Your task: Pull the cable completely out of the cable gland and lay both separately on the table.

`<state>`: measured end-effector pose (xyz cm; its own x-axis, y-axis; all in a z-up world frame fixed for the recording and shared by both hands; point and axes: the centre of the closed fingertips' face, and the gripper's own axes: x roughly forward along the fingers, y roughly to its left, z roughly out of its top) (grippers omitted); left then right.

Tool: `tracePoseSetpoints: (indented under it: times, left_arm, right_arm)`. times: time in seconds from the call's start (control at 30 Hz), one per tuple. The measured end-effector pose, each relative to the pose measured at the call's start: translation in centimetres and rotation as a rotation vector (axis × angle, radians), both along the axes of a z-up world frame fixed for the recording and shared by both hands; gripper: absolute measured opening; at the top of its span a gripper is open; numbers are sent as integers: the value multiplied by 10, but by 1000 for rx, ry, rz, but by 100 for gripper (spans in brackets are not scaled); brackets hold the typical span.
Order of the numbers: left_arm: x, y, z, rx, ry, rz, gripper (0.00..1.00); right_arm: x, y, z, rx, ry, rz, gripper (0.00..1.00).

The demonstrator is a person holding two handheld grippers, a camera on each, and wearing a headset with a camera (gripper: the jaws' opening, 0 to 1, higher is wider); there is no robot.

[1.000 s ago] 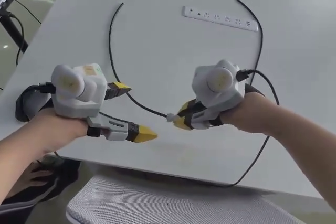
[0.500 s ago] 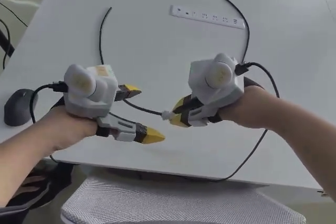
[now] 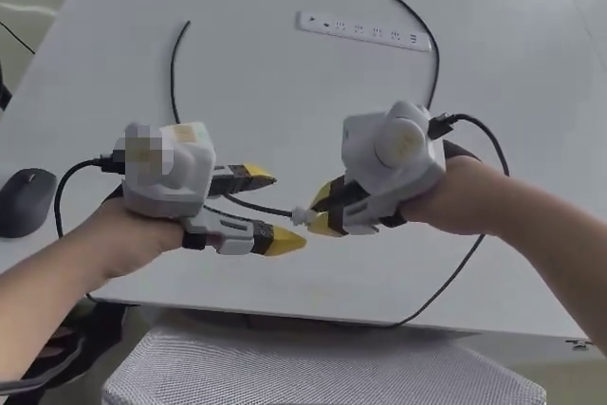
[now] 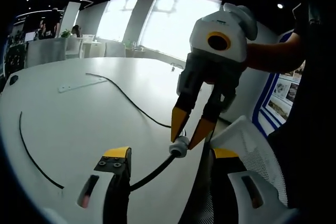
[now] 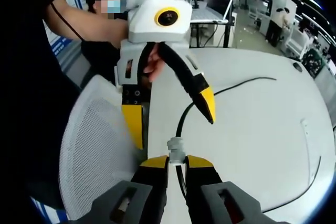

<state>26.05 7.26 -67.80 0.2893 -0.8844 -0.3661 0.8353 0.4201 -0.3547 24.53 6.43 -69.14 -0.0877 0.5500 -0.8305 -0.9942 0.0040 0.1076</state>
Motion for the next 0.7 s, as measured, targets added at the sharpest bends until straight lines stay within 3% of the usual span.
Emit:
tracePoseSetpoints:
  times: [0.03, 0.07, 0.13, 0.7]
  left_arm:
    - [-1, -1, 1, -16, 25, -2, 56]
    - [0, -1, 2, -33, 29, 4, 54]
    - [2, -2, 4, -43, 16, 4, 51]
    - [-8, -15, 8, -75, 19, -71, 30]
  right_arm:
    - [0, 0, 1, 3, 4, -1, 6]
    - [0, 0, 1, 4, 3, -1, 6]
    - [0, 0, 4, 14, 0, 3, 6]
    - [-1, -3, 14, 32, -20, 46, 6]
